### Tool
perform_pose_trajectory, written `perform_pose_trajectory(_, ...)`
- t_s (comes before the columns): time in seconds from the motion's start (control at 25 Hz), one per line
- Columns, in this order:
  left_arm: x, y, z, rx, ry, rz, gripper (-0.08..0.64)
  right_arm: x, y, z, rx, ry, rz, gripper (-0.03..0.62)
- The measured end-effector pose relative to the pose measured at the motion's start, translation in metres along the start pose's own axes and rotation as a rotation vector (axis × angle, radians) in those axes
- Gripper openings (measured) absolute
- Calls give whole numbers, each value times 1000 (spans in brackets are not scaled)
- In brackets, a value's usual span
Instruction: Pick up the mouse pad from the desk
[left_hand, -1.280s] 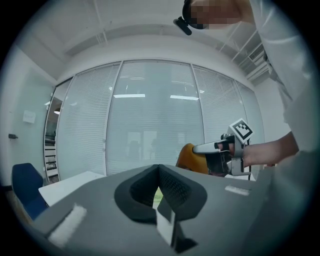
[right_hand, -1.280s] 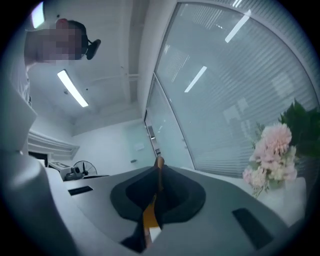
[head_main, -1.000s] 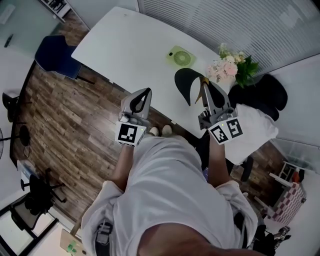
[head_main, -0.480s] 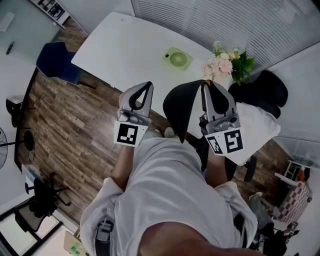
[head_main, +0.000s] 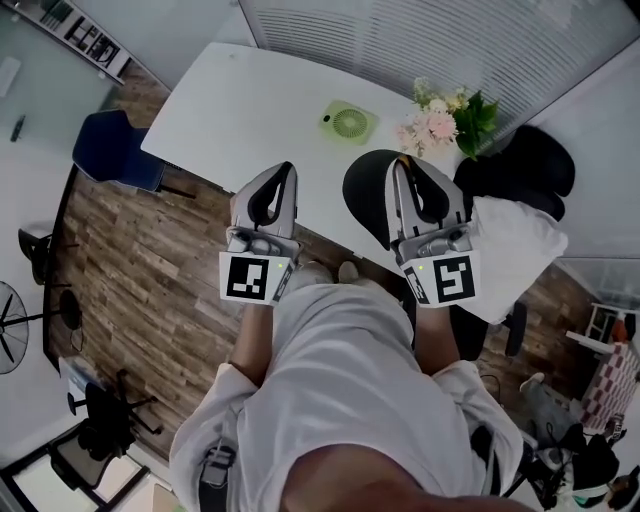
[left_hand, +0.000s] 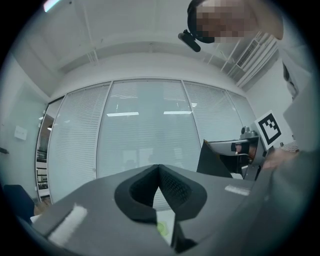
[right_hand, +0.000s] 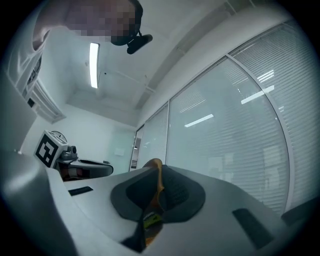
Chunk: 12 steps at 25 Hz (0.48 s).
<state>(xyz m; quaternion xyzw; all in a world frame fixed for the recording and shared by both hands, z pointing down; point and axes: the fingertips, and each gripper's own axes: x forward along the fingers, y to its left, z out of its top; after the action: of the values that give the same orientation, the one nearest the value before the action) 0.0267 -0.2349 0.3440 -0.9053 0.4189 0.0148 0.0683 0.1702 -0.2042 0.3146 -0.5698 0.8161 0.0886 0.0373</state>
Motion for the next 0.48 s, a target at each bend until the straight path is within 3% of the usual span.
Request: perform_pose_trajectory(0.48,-22,34,0,-63,-7,-58,-12,25,43,32,-93,31,-1,20)
